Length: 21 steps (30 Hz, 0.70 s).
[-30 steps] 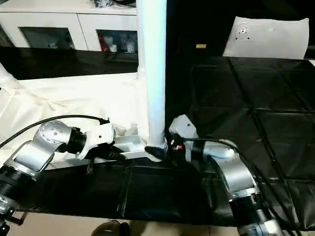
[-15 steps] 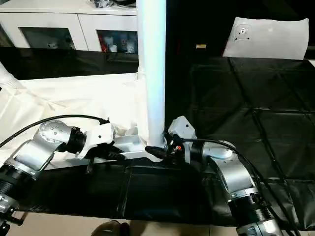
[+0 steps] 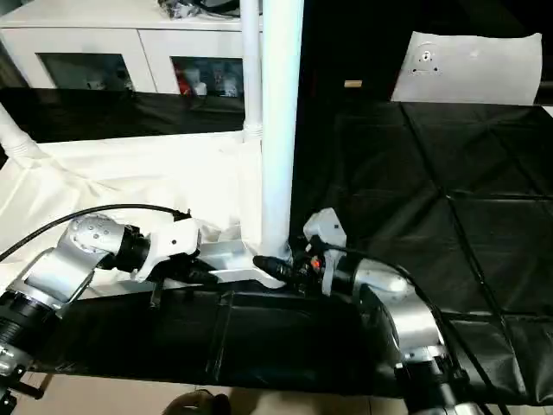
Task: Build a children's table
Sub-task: Rotate leg to tighten
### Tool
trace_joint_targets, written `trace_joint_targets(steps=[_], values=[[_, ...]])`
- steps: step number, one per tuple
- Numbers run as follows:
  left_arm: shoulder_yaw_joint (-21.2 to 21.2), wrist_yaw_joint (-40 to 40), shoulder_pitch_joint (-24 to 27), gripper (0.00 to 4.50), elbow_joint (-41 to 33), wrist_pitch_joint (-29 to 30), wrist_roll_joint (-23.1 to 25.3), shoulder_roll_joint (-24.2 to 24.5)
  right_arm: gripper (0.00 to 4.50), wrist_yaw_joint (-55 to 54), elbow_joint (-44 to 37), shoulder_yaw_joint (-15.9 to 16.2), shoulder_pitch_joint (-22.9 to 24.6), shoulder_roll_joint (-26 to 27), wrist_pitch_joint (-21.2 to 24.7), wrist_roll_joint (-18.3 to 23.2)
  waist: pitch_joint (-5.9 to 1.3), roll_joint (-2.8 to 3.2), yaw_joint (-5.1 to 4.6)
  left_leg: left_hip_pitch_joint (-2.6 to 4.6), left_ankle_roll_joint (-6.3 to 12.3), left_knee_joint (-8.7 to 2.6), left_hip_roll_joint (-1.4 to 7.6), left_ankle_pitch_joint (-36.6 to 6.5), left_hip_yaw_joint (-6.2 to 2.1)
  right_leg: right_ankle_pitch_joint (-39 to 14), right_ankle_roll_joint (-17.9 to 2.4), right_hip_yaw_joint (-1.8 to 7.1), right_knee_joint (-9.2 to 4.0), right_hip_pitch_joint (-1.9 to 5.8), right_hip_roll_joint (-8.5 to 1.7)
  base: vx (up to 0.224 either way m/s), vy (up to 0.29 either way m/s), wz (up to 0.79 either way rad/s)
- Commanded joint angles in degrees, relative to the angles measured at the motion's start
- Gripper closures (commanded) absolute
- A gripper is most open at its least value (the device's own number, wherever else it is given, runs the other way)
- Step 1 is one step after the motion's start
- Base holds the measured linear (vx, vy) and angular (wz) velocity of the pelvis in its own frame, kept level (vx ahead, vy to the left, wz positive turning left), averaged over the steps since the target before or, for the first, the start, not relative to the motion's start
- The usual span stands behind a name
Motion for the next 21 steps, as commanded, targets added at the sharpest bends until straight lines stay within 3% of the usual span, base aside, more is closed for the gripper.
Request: trace_joint_targets(steps=[1, 3, 6, 7, 8, 10, 11, 12, 14, 17, 18, 20, 21], values=[[-0.4, -0.1, -0.3, 4.5, -0.9, -1.1, 0.0, -0.2, 1.85, 0.1, 1.8, 2.2, 1.7, -0.5, 1.6, -1.4, -3.13, 0.53, -0.46, 2.58, -2.25, -4.85, 3.89, -19.4, -2.08, -3.3, -13.9, 2.59, -4.6, 0.87, -5.36, 0.0, 0.0, 0.0], [-0.3, 0.1, -0.3, 4.5, -0.9, -1.0, 0.0, -0.2, 1.85, -0.1, 1.8, 2.2, 1.7, -0.3, 1.5, -1.5, -3.07, 0.67, -0.48, 2.69, -2.62, -4.93, 3.92, -20.1, -2.07, -5.8, -13.5, 2.74, -4.93, 0.78, -5.49, 0.0, 0.0, 0.0], [1.7, 4.9, 0.1, 4.5, -0.7, 1.4, -0.1, -2.4, 1.85, -5.8, 3.3, 1.2, 1.4, 1.5, -0.5, -3.6, -2.7, 0.08, -0.64, 2.6, -2.51, -5.16, 3.98, -19.7, -2.02, -7.0, -13.0, 2.89, -5.09, 0.51, -5.44, 0.0, 0.0, 0.0], [1.8, 5.1, 0.1, 4.5, -0.7, 1.5, -0.1, -2.5, 1.85, -6.0, 3.4, 1.2, 1.4, 1.6, -0.5, -3.6, -2.56, 0.24, -0.72, 2.73, -2.87, -5.17, 3.91, -20.8, -2.05, -9.1, -12.9, 2.93, -5.25, 0.34, -5.56, 0.0, 0.0, 0.0], [2.9, 7.5, 0.3, 4.5, -1.1, 3.7, -0.8, -4.1, 1.85, -9.6, 4.1, 0.3, 1.5, 2.9, -0.9, -4.4, -2.34, -0.06, -0.88, 2.73, -3.04, -5.33, 3.94, -21.4, -2.02, -10.5, -12.7, 2.99, -5.43, 0.29, -5.56, 0.0, 0.0, 0.0], [4.3, 10.7, 0.4, 4.5, -1.8, 6.0, -1.7, -6.5, 1.85, -14.9, 5.1, -1.2, 1.7, 5.1, -1.1, -5.1, -2.09, -0.04, -0.95, 3.16, -3.93, -5.29, 3.85, -23.9, -2.14, -16.0, -12.1, 3.16, -5.9, -0.2, -5.82, 0.0, 0.0, 0.0], [4.7, 12.5, 0.3, 4.5, -2.3, 7.7, -1.9, -8.0, 1.85, -18.0, 5.4, -2.4, 1.8, 6.9, -0.4, -4.8, -2.07, -0.13, -1.12, 3.1, -4.22, -5.5, 3.81, -24.7, -2.45, -18.3, -11.0, 3.19, -6.17, -0.08, -5.89, 0.0, 0.0, 0.0], [5.2, 14.2, 0.2, 4.5, -2.8, 9.5, -2.3, -9.6, 1.86, -20.9, 5.6, -3.5, 1.8, 8.7, 0.5, -4.3, -1.79, -0.18, -1.46, 2.77, -4.34, -5.93, 3.87, -24.6, -2.56, -17.7, -10.3, 3.16, -6.06, -0.11, -5.53, 0.0, 0.0, 0.0], [6.1, 18.8, -0.4, 4.5, -3.5, 13.3, -2.6, -13.5, 1.86, -26.8, 6.5, -5.8, 1.4, 12.7, 2.4, -2.9, -1.65, 0.13, -2.0, 3.16, -5.01, -6.04, 3.9, -26.4, -2.49, -17.0, -10.6, 3.34, -6.12, -0.72, -5.5, 0.0, 0.0, 0.0], [7.4, 26.0, -2.2, 4.5, -2.4, 16.7, -2.3, -19.5, 1.86, -32.9, 8.7, -7.3, -0.4, 17.3, 2.7, -2.1, -1.69, -0.03, -2.44, 2.97, -5.22, -6.24, 3.71, -26.9, -2.69, -15.9, -10.0, 3.14, -6.3, -0.46, -5.42, 0.0, 0.0, 0.0], [8.2, 31.2, -3.5, 4.5, -1.1, 18.4, -1.6, -23.9, 1.86, -36.8, 11.0, -7.8, -2.2, 20.3, 1.9, -2.5, -1.57, 0.03, -2.58, 2.91, -5.09, -6.32, 3.7, -26.7, -2.68, -14.9, -10.0, 3.17, -6.38, -0.46, -5.44, 0.0, 0.0, 0.0], [8.5, 33.6, -4.0, 4.5, -0.6, 18.8, -1.2, -25.7, 1.86, -38.8, 12.1, -8.1, -3.0, 21.7, 1.6, -2.6, -1.58, -0.27, -2.84, 3.15, -4.81, -6.25, 3.56, -26.0, -2.58, -14.2, -10.0, 3.21, -6.67, -0.5, -5.52, 0.0, 0.0, 0.0], [8.2, 35.2, -4.4, 4.5, 0.0, 18.9, -0.6, -27.0, 1.86, -40.7, 13.4, -8.4, -4.0, 22.8, 1.3, -2.9, -1.64, -0.42, -2.88, 2.78, -3.95, -6.25, 3.42, -24.1, -2.56, -13.2, -9.7, 3.22, -6.74, -0.14, -5.56, 0.0, 0.0, 0.0]])
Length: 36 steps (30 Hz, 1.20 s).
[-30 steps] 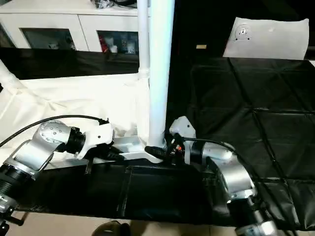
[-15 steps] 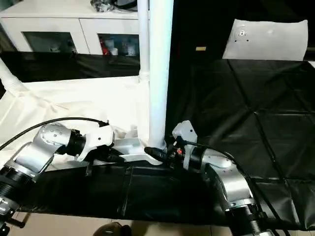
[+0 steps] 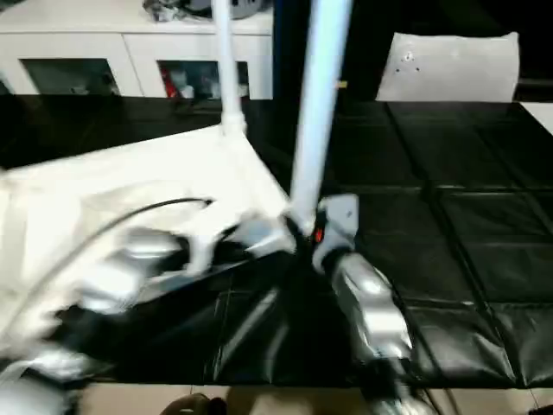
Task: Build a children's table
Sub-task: Rotate leg to tighten
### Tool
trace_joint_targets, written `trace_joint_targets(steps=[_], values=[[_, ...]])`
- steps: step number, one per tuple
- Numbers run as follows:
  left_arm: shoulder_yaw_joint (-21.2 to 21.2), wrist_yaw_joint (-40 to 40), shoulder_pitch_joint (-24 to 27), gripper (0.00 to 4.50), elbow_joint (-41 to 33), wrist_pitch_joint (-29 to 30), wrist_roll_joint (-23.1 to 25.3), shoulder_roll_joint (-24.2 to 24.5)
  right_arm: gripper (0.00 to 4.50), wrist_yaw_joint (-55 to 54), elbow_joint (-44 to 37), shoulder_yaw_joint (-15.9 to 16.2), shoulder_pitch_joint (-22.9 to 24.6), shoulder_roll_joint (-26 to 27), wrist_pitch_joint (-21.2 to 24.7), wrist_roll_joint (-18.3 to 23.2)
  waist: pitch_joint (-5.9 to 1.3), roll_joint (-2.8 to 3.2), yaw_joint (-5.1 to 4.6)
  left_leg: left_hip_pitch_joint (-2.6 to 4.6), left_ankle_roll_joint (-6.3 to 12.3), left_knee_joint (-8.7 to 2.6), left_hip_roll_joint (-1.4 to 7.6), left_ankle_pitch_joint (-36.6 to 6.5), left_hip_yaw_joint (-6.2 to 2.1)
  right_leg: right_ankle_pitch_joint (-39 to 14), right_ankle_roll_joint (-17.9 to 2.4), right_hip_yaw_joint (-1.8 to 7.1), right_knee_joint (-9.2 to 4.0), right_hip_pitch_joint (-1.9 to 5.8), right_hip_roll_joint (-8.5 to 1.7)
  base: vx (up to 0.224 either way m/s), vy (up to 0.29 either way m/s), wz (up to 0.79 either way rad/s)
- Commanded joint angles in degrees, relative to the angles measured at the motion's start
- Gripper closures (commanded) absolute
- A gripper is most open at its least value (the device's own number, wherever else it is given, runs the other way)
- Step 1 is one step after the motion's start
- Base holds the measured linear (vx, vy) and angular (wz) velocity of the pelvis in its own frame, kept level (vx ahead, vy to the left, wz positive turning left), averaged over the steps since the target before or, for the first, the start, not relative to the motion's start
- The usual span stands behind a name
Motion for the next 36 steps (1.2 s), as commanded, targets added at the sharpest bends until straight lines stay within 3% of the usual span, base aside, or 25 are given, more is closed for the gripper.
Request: trace_joint_targets(steps=[1, 5, 6, 11, 13, 18, 22, 24, 26, 31, 33, 36], values=[[1.3, 6.2, -3.4, 4.5, -0.5, -1.8, -0.6, -4.3, 1.86, -1.0, 5.7, 3.8, 0.9, 4.9, 3.0, 1.4, -2.14, -0.2, -0.24, 2.06, -3.05, -5.45, 4.01, -21.9, -2.53, -10.8, -9.6, 2.93, -5.77, 0.02, -5.08, 0.0, 0.0, 0.0], [-1.7, 7.5, -3.7, 4.5, -0.3, -3.2, 3.5, -3.7, 1.86, -5.8, 7.4, 2.6, -0.8, 6.1, 2.0, -1.0, -2.33, -0.08, -0.52, 1.68, -1.11, -5.35, 3.86, -18.5, -2.4, -7.8, -9.8, 2.65, -5.7, 0.38, -5.03, 0.0, 0.0, 0.0], [-2.6, 7.3, -3.5, 4.5, -0.7, -3.3, 4.4, -2.5, 1.3, -5.6, 7.4, 2.2, -0.8, 6.1, 1.6, -0.9, -2.38, -0.01, -0.49, 1.63, -0.39, -5.35, 3.98, -17.3, -2.36, -6.1, -9.8, 2.66, -5.71, 0.54, -5.09, 0.0, 0.0, 0.0], [-3.9, 2.4, -1.4, 4.5, -2.7, -3.8, 4.3, 1.8, 0.88, -4.0, 6.5, 1.1, -0.1, 4.0, -0.7, -0.7, -2.56, 0.26, -0.85, 1.51, -0.17, -5.67, 4.19, -17.4, -2.46, -4.5, -10.2, 2.41, -5.55, 0.86, -5.06, 0.0, 0.0, 0.0], [-4.1, 1.5, -1.1, 4.5, -2.9, -4.3, 4.3, 2.5, 0.72, -3.7, 6.1, 0.9, 0.2, 3.6, -1.1, -0.6, -2.64, 0.38, -1.07, 1.56, 0.22, -5.61, 4.21, -15.6, -2.33, -1.0, -10.9, 2.34, -5.32, 0.93, -4.87, 0.0, 0.0, 0.0], [-5.0, -5.5, 0.7, 4.5, -3.3, -7.2, 2.9, 6.7, 0.36, 2.6, 0.6, 0.3, 3.6, -1.4, -1.1, 0.9, -3.15, 0.24, -0.91, 1.42, 2.89, -4.97, 4.23, -10.2, -2.16, 6.9, -12.1, 2.25, -4.69, 1.55, -5.02, 0.0, 0.0, 0.0], [-6.3, -13.6, 1.7, 4.5, -2.2, -12.9, 1.5, 12.2, 0.03, 16.9, -5.7, 0.9, 6.8, -11.4, -1.4, 3.2, -3.44, 0.04, -0.19, 1.42, 5.64, -4.13, 4.17, -7.1, -1.83, 11.1, -12.5, 2.12, -4.32, 1.67, -4.97, 0.0, 0.0, 0.0], [-6.7, -17.1, 1.7, 4.5, -1.3, -15.4, 1.4, 14.5, 0.03, 24.6, -7.9, 2.3, 7.9, -16.9, -0.5, 4.1, -3.31, 0.18, 0.14, 1.43, 6.07, -4.26, 4.33, -8.0, -1.86, 9.8, -12.8, 2.0, -4.33, 1.59, -4.98, 0.0, 0.0, 0.0], [-7.4, -21.8, 1.7, 4.5, 0.2, -19.7, 1.0, 17.1, 0.03, 33.1, -10.5, 3.5, 8.9, -22.5, 0.5, 6.3, -3.16, -0.05, 0.44, 1.46, 6.19, -4.27, 4.37, -9.3, -1.88, 7.1, -12.6, 2.0, -4.62, 1.78, -5.02, 0.0, 0.0, 0.0], [-8.3, -30.6, -0.3, 4.5, 3.6, -25.1, -0.7, 20.7, 0.03, 45.9, -12.5, 5.8, 7.6, -29.7, 2.7, 9.8, -2.93, -0.47, 0.62, 1.47, 5.79, -4.42, 4.45, -10.8, -1.58, 1.3, -13.7, 2.04, -4.86, 1.58, -5.11, 0.0, 0.0, 0.0], [-8.5, -31.8, -0.7, 4.5, 4.1, -25.8, -0.8, 21.3, 0.03, 47.7, -12.7, 6.4, 7.3, -30.6, 2.9, 10.2, -3.01, -0.33, 0.84, 1.6, 5.83, -4.24, 4.43, -11.0, -1.47, -0.3, -14.2, 2.07, -4.89, 1.51, -5.27, 0.0, 0.0, 0.0], [-9.4, -36.1, -2.1, 4.5, 5.1, -28.3, -1.0, 22.7, 0.03, 53.0, -12.6, 8.5, 5.4, -32.2, 4.0, 11.2, -3.15, -0.38, 1.06, 1.66, 5.94, -4.08, 4.52, -9.8, -1.36, 0.1, -15.0, 2.05, -4.7, 1.44, -5.26, 0.0, 0.0, 0.0]])
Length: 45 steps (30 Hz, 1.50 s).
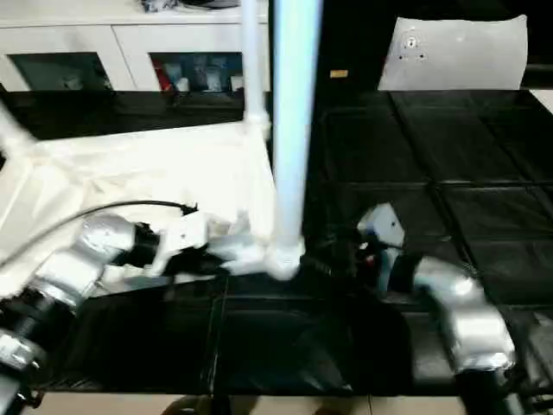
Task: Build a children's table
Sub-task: Rotate leg to tighten
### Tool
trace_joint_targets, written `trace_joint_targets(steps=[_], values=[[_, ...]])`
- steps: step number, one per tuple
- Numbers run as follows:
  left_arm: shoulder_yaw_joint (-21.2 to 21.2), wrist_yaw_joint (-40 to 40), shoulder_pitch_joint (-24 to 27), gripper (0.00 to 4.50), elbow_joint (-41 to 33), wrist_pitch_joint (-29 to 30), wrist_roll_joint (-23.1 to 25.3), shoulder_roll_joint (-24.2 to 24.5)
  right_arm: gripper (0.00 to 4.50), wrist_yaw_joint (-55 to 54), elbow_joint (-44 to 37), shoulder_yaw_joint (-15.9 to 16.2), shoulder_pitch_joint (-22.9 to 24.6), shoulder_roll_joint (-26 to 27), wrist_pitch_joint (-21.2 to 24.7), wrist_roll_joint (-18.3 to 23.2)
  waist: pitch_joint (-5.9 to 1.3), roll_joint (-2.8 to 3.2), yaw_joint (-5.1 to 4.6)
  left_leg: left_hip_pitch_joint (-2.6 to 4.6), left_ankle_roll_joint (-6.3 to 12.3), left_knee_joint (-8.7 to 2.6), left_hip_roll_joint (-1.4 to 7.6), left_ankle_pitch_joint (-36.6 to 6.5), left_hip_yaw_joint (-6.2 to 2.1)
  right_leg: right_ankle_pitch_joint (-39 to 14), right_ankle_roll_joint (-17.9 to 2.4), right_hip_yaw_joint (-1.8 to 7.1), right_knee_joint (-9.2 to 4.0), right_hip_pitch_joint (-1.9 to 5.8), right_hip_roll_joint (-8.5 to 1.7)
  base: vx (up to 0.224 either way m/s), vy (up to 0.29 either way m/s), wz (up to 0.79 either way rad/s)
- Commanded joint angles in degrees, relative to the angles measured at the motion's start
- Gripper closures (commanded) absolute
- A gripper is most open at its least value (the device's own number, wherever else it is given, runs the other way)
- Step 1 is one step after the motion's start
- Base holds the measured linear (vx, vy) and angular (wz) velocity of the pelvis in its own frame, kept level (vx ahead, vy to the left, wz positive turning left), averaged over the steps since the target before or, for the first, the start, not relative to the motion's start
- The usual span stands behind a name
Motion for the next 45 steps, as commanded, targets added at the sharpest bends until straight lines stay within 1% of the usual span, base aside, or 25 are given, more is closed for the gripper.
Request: trace_joint_targets(steps=[1, 4, 6, 9, 10, 12, 14, 15, 19, 24, 27, 29, 30, 31, 32, 33, 35, 37, 38, 39, 40, 41, 42, 44, 45], values=[[-2.9, -5.6, -1.0, 4.5, 0.3, -2.5, 0.7, 1.0, 0.19, 3.9, -0.7, 2.4, -1.6, -0.6, 0.4, 0.8, -3.46, -0.7, 0.16, 1.9, 5.77, -3.08, 4.66, -9.3, -1.8, 0.6, -15.9, 2.28, -3.77, 1.37, -4.97, 0.0, 0.0, 0.0], [-3.4, -7.3, -1.6, 4.5, 0.9, -4.0, 0.8, 1.1, 0.36, 5.7, 0.6, 4.1, -3.2, -0.6, 0.0, 0.0, -3.76, -0.78, 0.68, 2.19, 6.15, -2.86, 4.74, -8.0, -1.59, 2.9, -16.5, 2.14, -3.33, 1.12, -4.86, 0.0, 0.0, 0.0], [-4.2, -8.5, -2.2, 4.5, 1.4, -5.6, 1.1, 1.0, 0.54, 7.1, 2.1, 5.7, -4.8, -0.1, -0.1, -0.7, -3.82, -0.81, 0.88, 2.08, 6.37, -2.76, 4.74, -7.3, -1.54, 4.0, -16.7, 2.09, -3.07, 1.11, -4.89, 0.0, 0.0, 0.0], [-4.4, -8.9, -2.3, 4.5, 1.5, -5.8, 1.1, 0.8, 0.76, 7.7, 2.7, 6.5, -5.6, 0.5, 0.0, -1.0, -3.8, -0.81, 1.09, 2.01, 6.05, -2.75, 4.81, -7.8, -1.52, 3.0, -16.7, 2.07, -3.04, 1.0, -5.03, 0.0, 0.0, 0.0], [-4.5, -9.1, -2.5, 4.5, 1.8, -6.1, 1.2, 0.7, 0.83, 8.2, 3.1, 6.9, -6.1, 0.8, 0.1, -1.0, -3.78, -0.98, 1.18, 2.0, 5.88, -2.75, 4.8, -8.2, -1.49, 2.4, -16.6, 2.11, -3.08, 1.01, -5.09, 0.0, 0.0, 0.0], [-4.5, -9.5, -2.6, 4.5, 2.1, -6.3, 1.3, 0.5, 1.13, 9.2, 3.7, 7.6, -6.6, 0.8, 0.2, -0.9, -3.79, -1.06, 1.4, 2.01, 5.62, -2.73, 4.8, -8.5, -1.46, 1.4, -16.5, 2.17, -3.15, 1.04, -5.24, 0.0, 0.0, 0.0], [-4.4, -9.6, -2.8, 4.5, 2.4, -6.6, 1.3, 0.3, 1.18, 10.2, 4.2, 8.1, -7.1, 0.8, 0.8, -0.4, -3.69, -1.04, 1.47, 1.95, 5.36, -2.77, 4.8, -9.0, -1.46, 0.3, -16.3, 2.19, -3.22, 1.01, -5.24, 0.0, 0.0, 0.0], [-4.4, -9.7, -2.9, 4.5, 2.7, -6.8, 1.4, 0.3, 1.26, 10.8, 4.5, 8.4, -7.3, 0.7, 1.1, -0.1, -3.71, -1.24, 1.5, 1.92, 5.14, -2.76, 4.79, -9.2, -1.48, -0.4, -16.2, 2.22, -3.21, 1.05, -5.3, 0.0, 0.0, 0.0], [-4.5, -9.7, -2.9, 4.5, 3.0, -7.4, 1.5, 0.5, 1.63, 11.8, 5.6, 8.7, -8.0, 0.9, 0.7, -0.4, -3.54, -1.15, 1.55, 1.99, 3.73, -2.94, 4.9, -11.3, -1.53, -3.8, -15.8, 2.35, -3.46, 0.88, -5.38, 0.0, 0.0, 0.0], [-4.4, -10.1, -2.8, 4.5, 3.2, -7.7, 1.7, 0.7, 2.07, 13.1, 6.6, 9.0, -8.5, 1.0, 0.8, -0.2, -3.65, -1.24, 1.56, 1.97, 3.55, -2.9, 4.85, -10.9, -1.5, -3.2, -15.9, 2.36, -3.34, 0.87, -5.34, 0.0, 0.0, 0.0], [-4.5, -10.2, -2.8, 4.5, 3.5, -8.1, 2.0, 0.9, 2.2, 14.2, 6.6, 9.4, -8.5, 0.8, 1.4, 0.0, -3.7, -1.18, 1.57, 1.91, 3.83, -2.79, 4.77, -10.3, -1.5, -2.0, -15.9, 2.35, -3.26, 0.92, -5.3, 0.0, 0.0, 0.0], [-4.4, -10.2, -2.8, 4.5, 3.6, -7.9, 1.9, 0.9, 2.21, 14.4, 6.0, 9.6, -8.0, 0.7, 1.9, 0.1, -3.67, -0.59, 1.62, 1.92, 3.8, -2.81, 4.78, -10.5, -1.58, -1.5, -16.0, 2.32, -3.22, 0.86, -5.29, 0.0, 0.0, 0.0], [-4.3, -10.0, -2.8, 4.5, 3.6, -7.6, 1.7, 0.8, 2.26, 14.5, 5.6, 9.7, -7.6, 0.6, 2.1, 0.1, -3.68, -0.85, 1.57, 1.96, 3.76, -2.83, 4.81, -10.6, -1.57, -0.9, -16.2, 2.33, -3.18, 0.9, -5.21, 0.0, 0.0, 0.0], [-3.7, -9.6, -2.5, 4.5, 3.7, -6.5, 0.9, 0.3, 2.29, 14.2, 4.4, 9.8, -6.3, 0.6, 2.6, 0.3, -3.51, 0.14, 1.71, 1.94, 3.51, -2.87, 4.77, -11.2, -1.72, -1.1, -16.3, 2.31, -3.13, 0.78, -5.29, 0.0, 0.0, 0.0], [-3.6, -9.5, -2.4, 4.5, 3.6, -6.2, 0.7, 0.1, 2.31, 14.1, 4.1, 9.8, -5.9, 0.7, 2.7, 0.4, -3.49, -0.17, 1.57, 2.01, 3.36, -3.02, 4.83, -11.7, -1.59, -1.2, -16.2, 2.33, -3.37, 0.81, -5.12, 0.0, 0.0, 0.0], [-3.1, -9.0, -2.2, 4.5, 3.6, -5.5, 0.1, -0.3, 2.32, 13.6, 3.1, 9.7, -4.8, 0.8, 3.1, 0.8, -3.29, 0.4, 1.75, 2.08, 2.88, -3.11, 4.88, -12.8, -1.79, -1.3, -16.3, 2.37, -3.25, 0.72, -5.19, 0.0, 0.0, 0.0], [-2.4, -8.3, -1.9, 4.5, 3.4, -4.6, -0.6, -0.7, 2.34, 12.6, 1.8, 9.6, -3.4, 1.2, 3.7, 1.2, -3.21, 0.0, 1.67, 2.21, 2.14, -3.35, 4.89, -14.7, -1.75, -2.2, -16.4, 2.43, -3.54, 0.82, -5.19, 0.0, 0.0, 0.0], [-1.4, -6.7, -1.7, 4.5, 3.4, -3.2, -1.3, -1.5, 2.35, 10.7, 0.1, 9.0, -1.6, 2.2, 4.5, 2.0, -2.75, 0.59, 1.68, 2.25, 1.08, -3.62, 4.87, -17.4, -1.92, -5.2, -16.2, 2.55, -3.83, 0.77, -5.39, 0.0, 0.0, 0.0], [-0.8, -5.8, -1.5, 4.5, 3.2, -2.2, -1.8, -1.9, 2.36, 9.6, -0.7, 8.5, -0.8, 2.8, 5.0, 2.5, -2.73, 0.43, 1.66, 2.36, 0.86, -3.73, 4.91, -17.9, -1.84, -6.0, -16.1, 2.61, -4.04, 0.72, -5.36, 0.0, 0.0, 0.0], [-0.8, -5.8, -1.5, 4.5, 3.2, -2.2, -1.8, -1.9, 2.36, 9.6, -0.7, 8.5, -0.8, 2.8, 5.0, 2.5, -2.47, 0.58, 1.65, 2.5, 0.28, -3.91, 4.96, -19.5, -1.92, -8.0, -15.9, 2.69, -4.23, 0.52, -5.38, 0.0, 0.0, 0.0], [0.0, -3.9, -1.5, 4.5, 3.0, -0.6, -2.2, -2.7, 2.36, 7.4, -1.7, 7.8, 0.5, 4.0, 5.7, 3.1, -2.25, 0.64, 1.49, 2.32, -0.29, -4.01, 4.85, -20.4, -2.09, -10.2, -15.6, 2.72, -4.29, 0.63, -5.53, 0.0, 0.0, 0.0], [1.1, -0.9, -1.4, 4.5, 2.7, 1.9, -2.5, -4.0, 2.37, 4.6, -3.0, 7.0, 2.1, 5.8, 6.2, 3.8, -2.2, 0.68, 1.45, 2.51, -0.57, -4.19, 4.97, -21.1, -2.04, -11.2, -15.2, 2.84, -4.48, 0.43, -5.46, 0.0, 0.0, 0.0], [2.0, 2.0, -1.3, 4.5, 2.5, 4.2, -2.6, -5.3, 2.37, 1.0, -4.0, 6.5, 3.4, 7.7, 6.5, 3.5, -1.7, 0.73, 1.45, 2.91, -1.22, -4.26, 5.0, -23.3, -1.95, -13.6, -14.9, 3.12, -4.88, -0.15, -5.47, 0.0, 0.0, 0.0], [3.6, 7.1, -1.3, 4.5, 2.0, 7.9, -3.1, -8.3, 2.38, -4.5, -5.1, 6.2, 5.5, 11.2, 5.2, 2.0, -1.15, 0.36, 1.14, 3.02, -2.64, -4.57, 4.81, -26.4, -2.34, -20.5, -13.2, 3.25, -5.53, -0.37, -5.86, 0.0, 0.0, 0.0], [4.5, 9.9, -1.4, 4.5, 1.2, 10.5, -3.5, -10.4, 2.4, -8.4, -5.5, 6.1, 6.3, 13.4, 4.6, 0.7, -1.02, 0.15, 0.88, 3.02, -3.17, -4.67, 4.72, -27.1, -2.69, -24.4, -11.7, 3.3, -5.82, -0.38, -6.1, 0.0, 0.0, 0.0]])
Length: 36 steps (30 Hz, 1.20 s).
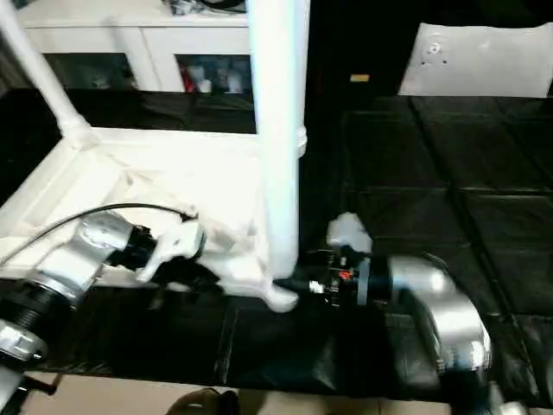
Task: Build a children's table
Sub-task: Rotate leg to tighten
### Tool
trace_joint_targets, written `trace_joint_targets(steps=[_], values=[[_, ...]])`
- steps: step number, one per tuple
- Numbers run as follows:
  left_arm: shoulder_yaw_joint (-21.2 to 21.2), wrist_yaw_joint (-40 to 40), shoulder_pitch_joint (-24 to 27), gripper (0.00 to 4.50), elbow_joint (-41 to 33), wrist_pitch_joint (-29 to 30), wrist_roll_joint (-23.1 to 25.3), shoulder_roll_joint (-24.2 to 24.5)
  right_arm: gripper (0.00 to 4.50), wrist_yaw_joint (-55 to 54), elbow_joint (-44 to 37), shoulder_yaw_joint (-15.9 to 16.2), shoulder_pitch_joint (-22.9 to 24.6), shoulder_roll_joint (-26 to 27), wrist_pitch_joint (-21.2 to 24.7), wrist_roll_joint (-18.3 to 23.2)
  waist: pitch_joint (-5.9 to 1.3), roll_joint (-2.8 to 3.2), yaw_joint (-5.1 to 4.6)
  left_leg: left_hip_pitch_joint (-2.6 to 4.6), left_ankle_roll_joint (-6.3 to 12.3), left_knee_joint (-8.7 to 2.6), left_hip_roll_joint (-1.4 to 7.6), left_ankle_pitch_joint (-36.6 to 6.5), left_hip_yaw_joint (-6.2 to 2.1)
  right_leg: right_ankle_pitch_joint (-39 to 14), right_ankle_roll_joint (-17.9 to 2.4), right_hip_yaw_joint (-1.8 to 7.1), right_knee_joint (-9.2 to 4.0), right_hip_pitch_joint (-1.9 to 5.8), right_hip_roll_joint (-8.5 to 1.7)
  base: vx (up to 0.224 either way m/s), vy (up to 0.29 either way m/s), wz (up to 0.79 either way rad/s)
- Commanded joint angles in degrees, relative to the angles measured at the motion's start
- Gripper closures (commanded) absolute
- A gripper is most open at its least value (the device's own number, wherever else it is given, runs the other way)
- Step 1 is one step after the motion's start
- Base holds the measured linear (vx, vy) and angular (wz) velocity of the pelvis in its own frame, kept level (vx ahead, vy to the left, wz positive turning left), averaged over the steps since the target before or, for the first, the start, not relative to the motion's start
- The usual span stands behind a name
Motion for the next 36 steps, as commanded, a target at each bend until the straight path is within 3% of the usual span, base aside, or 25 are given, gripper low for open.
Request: trace_joint_targets(steps=[1, 3, 4, 5, 7, 9, 10, 12, 15, 16, 18, 19, 20, 22, 23, 25, 27, 28, 31, 34, 36], values=[[2.4, 10.8, -0.9, 4.5, -2.5, 5.4, -2.1, -6.7, 2.41, -4.9, -1.0, 5.8, 1.9, 5.5, 2.3, -0.5, -1.27, -0.88, -0.68, 2.47, -3.83, -5.38, 4.83, -27.3, -3.38, -26.1, -10.9, 3.13, -6.54, -0.53, -5.66, 0.0, 0.0, 0.0], [2.7, 12.1, -1.1, 4.5, -2.8, 6.6, -1.9, -7.8, 2.41, -6.7, -1.4, 5.9, 2.1, 6.6, 2.5, -1.0, -1.2, -0.76, -1.44, 2.38, -4.18, -5.74, 4.7, -28.0, -3.63, -27.1, -9.7, 2.97, -6.74, -0.48, -5.55, 0.0, 0.0, 0.0], [2.9, 13.8, -1.4, 4.5, -3.1, 7.8, -1.7, -9.0, 2.41, -9.2, -1.5, 5.9, 2.1, 7.8, 3.0, -2.0, -1.28, -1.1, -1.89, 2.27, -4.01, -6.0, 4.69, -27.7, -3.59, -25.8, -9.2, 2.81, -6.86, -0.37, -5.3, 0.0, 0.0, 0.0], [3.4, 16.1, -1.9, 4.5, -2.8, 9.0, -1.2, -10.4, 2.41, -12.0, -1.3, 5.8, 1.8, 9.3, 3.6, -2.8, -1.35, -0.93, -2.0, 2.17, -4.0, -6.12, 4.67, -27.2, -3.56, -24.6, -9.2, 2.82, -6.73, -0.27, -5.21, 0.0, 0.0, 0.0], [4.4, 20.3, -2.9, 4.5, -2.2, 11.2, -1.1, -13.2, 2.41, -17.4, -0.2, 4.9, 0.5, 12.6, 4.7, -3.7, -1.12, -0.86, -2.69, 2.27, -4.45, -6.29, 4.51, -28.1, -3.49, -23.4, -9.4, 2.81, -6.85, -0.75, -5.07, 0.0, 0.0, 0.0], [6.2, 25.7, -4.2, 4.5, -1.5, 13.3, -0.9, -16.4, 2.41, -25.2, 2.3, 2.8, -1.7, 17.1, 5.9, -4.9, -1.02, -0.96, -3.14, 2.57, -4.51, -6.05, 4.34, -29.2, -3.54, -25.4, -9.2, 2.96, -7.24, -1.09, -5.29, 0.0, 0.0, 0.0], [6.8, 29.2, -5.0, 4.5, -1.0, 13.6, -0.1, -18.0, 2.41, -29.9, 4.2, 1.3, -3.4, 19.8, 6.1, -5.4, -1.16, -1.22, -3.38, 2.31, -4.26, -6.07, 4.26, -28.3, -3.54, -24.8, -8.9, 2.92, -7.24, -0.87, -5.24, 0.0, 0.0, 0.0], [6.8, 33.2, -6.0, 4.5, -0.5, 13.9, 1.9, -19.9, 2.41, -37.7, 7.0, -1.1, -5.8, 23.8, 5.6, -6.8, -1.29, -1.14, -3.67, 2.38, -4.4, -6.16, 4.2, -27.9, -3.58, -24.0, -8.8, 2.86, -7.29, -1.02, -5.17, 0.0, 0.0, 0.0], [6.4, 33.6, -6.1, 4.5, -0.6, 14.0, 2.6, -20.1, 2.41, -39.2, 7.3, -1.3, -6.1, 24.4, 5.5, -7.4, -1.68, -1.28, -3.88, 1.67, -3.08, -6.35, 4.17, -23.3, -3.49, -16.3, -9.0, 2.71, -6.81, -0.34, -4.85, 0.0, 0.0, 0.0], [5.4, 33.1, -5.9, 4.5, -1.3, 14.2, 3.5, -20.1, 2.41, -40.9, 7.1, -0.8, -6.0, 24.5, 5.1, -9.2, -2.09, -1.22, -3.99, 1.43, -0.88, -6.18, 4.19, -18.3, -3.08, -7.1, -10.2, 2.4, -6.23, 0.0, -4.42, 0.071, 0.005, -0.01], [4.7, 32.4, -5.8, 4.5, -1.7, 14.1, 3.9, -19.9, 2.41, -41.1, 7.0, -0.6, -5.7, 24.4, 4.7, -9.8, -2.26, -1.17, -4.08, 1.12, 1.04, -5.81, 4.11, -15.5, -2.89, -2.5, -11.7, 2.24, -5.95, 0.46, -4.61, 0.079, 0.001, -0.02], [4.2, 32.0, -5.5, 4.5, -2.3, 14.1, 4.2, -19.7, 1.87, -40.4, 6.6, -0.9, -5.4, 24.6, 4.7, -9.3, -2.45, -1.21, -3.99, 1.09, 2.32, -5.5, 4.07, -13.6, -2.76, 0.3, -12.4, 2.22, -5.82, 0.59, -4.72, 0.0, 0.0, 0.0], [3.6, 31.4, -5.1, 4.5, -2.8, 13.8, 4.6, -19.1, 1.73, -40.3, 6.4, -1.2, -5.1, 24.4, 4.2, -9.8, -2.54, -1.13, -3.95, 1.12, 2.89, -5.36, 4.09, -13.0, -2.69, 1.2, -12.7, 2.22, -5.75, 0.61, -4.79, 0.0, 0.0, 0.0], [2.8, 30.3, -4.5, 4.5, -3.3, 13.3, 5.2, -18.1, 1.73, -40.0, 5.9, -2.4, -4.5, 24.1, 4.0, -9.4, -2.55, -1.12, -3.88, 0.87, 4.54, -5.14, 4.08, -11.5, -2.61, 2.6, -13.5, 2.12, -5.65, 0.77, -4.89, 0.0, 0.0, 0.0], [2.6, 29.7, -4.3, 4.5, -3.3, 12.9, 5.2, -17.5, 1.39, -39.9, 5.6, -2.8, -4.2, 23.6, 3.5, -9.4, -2.6, -1.11, -3.87, 0.9, 4.75, -5.15, 4.09, -11.6, -2.62, 2.3, -13.6, 2.04, -5.64, 0.8, -4.85, 0.0, 0.0, 0.0], [2.2, 28.3, -3.9, 4.5, -3.4, 12.0, 5.3, -16.3, 1.31, -39.4, 4.8, -3.1, -3.5, 22.3, 2.8, -9.1, -2.5, -1.18, -4.09, 0.83, 4.75, -5.17, 4.09, -13.1, -2.63, -0.7, -13.8, 2.05, -5.93, 0.91, -4.91, 0.0, 0.0, 0.0], [1.3, 25.6, -3.4, 4.5, -3.8, 11.1, 5.4, -14.6, 1.21, -38.1, 3.6, -4.1, -2.6, 20.9, 2.2, -8.5, -2.66, -1.09, -3.96, 0.81, 4.62, -5.19, 4.26, -12.2, -2.75, -0.4, -13.6, 2.05, -5.71, 0.96, -4.76, 0.0, 0.0, 0.0], [1.0, 24.2, -3.0, 4.5, -4.2, 11.0, 5.2, -13.7, 0.95, -37.0, 2.8, -4.8, -2.2, 20.0, 2.2, -7.9, -2.67, -1.15, -4.03, 0.94, 4.78, -5.16, 4.29, -12.1, -2.67, 0.2, -13.8, 2.02, -5.61, 0.78, -4.58, 0.0, 0.0, 0.0], [0.9, 22.3, -2.6, 4.5, -4.1, 9.7, 5.2, -11.8, 0.77, -32.8, 0.9, -6.2, -1.4, 17.0, 2.1, -6.0, -2.99, -1.11, -3.85, 0.83, 6.36, -4.55, 4.22, -8.4, -2.49, 6.4, -14.8, 2.01, -4.96, 1.0, -4.63, 0.0, 0.0, 0.0], [0.4, 17.7, -2.2, 4.5, -3.0, 6.5, 5.1, -8.1, 0.53, -21.6, -2.2, -6.4, 0.0, 8.6, 1.8, -3.4, -3.38, -1.17, -3.37, 0.68, 8.72, -3.74, 4.13, -4.6, -2.39, 12.4, -15.7, 1.82, -4.24, 1.31, -4.68, 0.0, 0.0, 0.0], [0.2, 17.2, -2.2, 4.5, -2.8, 6.0, 5.1, -7.7, 0.32, -20.3, -2.5, -6.3, 0.2, 7.5, 1.8, -3.0, -3.28, -1.1, -3.22, 0.62, 9.62, -3.61, 4.23, -4.0, -2.34, 13.6, -16.2, 1.71, -4.02, 1.12, -4.69, 0.0, 0.0, 0.0]])
